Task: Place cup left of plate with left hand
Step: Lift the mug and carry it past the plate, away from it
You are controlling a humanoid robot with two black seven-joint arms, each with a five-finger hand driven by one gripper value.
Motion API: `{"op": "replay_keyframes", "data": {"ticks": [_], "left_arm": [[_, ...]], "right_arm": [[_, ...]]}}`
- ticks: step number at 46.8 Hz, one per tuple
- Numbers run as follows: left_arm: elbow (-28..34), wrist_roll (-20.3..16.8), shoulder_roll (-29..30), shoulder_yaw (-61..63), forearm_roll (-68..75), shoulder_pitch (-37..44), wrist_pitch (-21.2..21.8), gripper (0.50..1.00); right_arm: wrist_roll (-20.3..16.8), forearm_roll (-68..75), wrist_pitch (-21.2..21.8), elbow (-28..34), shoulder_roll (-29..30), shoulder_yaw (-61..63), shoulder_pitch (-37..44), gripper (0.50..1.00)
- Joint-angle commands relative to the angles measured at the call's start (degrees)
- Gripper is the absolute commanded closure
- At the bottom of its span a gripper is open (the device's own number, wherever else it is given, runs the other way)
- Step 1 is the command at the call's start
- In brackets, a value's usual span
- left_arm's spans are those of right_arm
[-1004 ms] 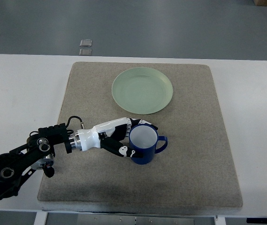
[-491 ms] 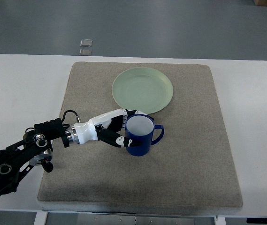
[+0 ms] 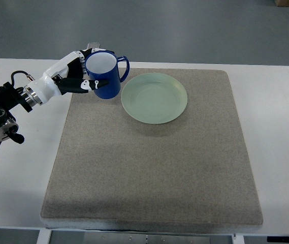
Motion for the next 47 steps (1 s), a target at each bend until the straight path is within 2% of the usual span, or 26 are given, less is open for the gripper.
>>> {"op": "replay_keyframes", "data": {"ticks": [1, 5, 10, 23, 45, 46, 47], "left_arm": [[1.7, 0.0, 0.1, -0.2, 0.0, 0.2, 2.5, 1.0], [3.3, -0.1, 0.1, 0.2, -0.1, 0.5, 5.5, 1.0], [4.9, -1.5, 0.0, 0.4, -0.1, 1.2, 7.2, 1.0], [9.3, -3.8, -0.8, 0.7, -0.1, 2.7, 7.3, 1.0], [10.7, -4.8, -2.0, 1.5, -0.2, 5.7, 7.5, 1.0], [10.7, -4.8, -2.0, 1.4, -0.2, 5.7, 7.5, 0.98], [10.6, -4.8, -2.0, 1.5, -0.2, 5.8, 7.4, 0.933]], "right_arm": [[0.0, 0.0, 0.0, 0.0, 0.0, 0.0, 0.0, 0.568], [0.0, 0.0, 0.0, 0.0, 0.0, 0.0, 0.0, 0.568], [0.0, 0.0, 0.0, 0.0, 0.0, 0.0, 0.0, 0.568], [0.0, 0.0, 0.0, 0.0, 0.0, 0.0, 0.0, 0.568], [0.0, 0.0, 0.0, 0.0, 0.0, 0.0, 0.0, 0.568], [0.0, 0.0, 0.0, 0.0, 0.0, 0.0, 0.0, 0.568], [0.0, 0.0, 0.0, 0.0, 0.0, 0.0, 0.0, 0.568]]}}
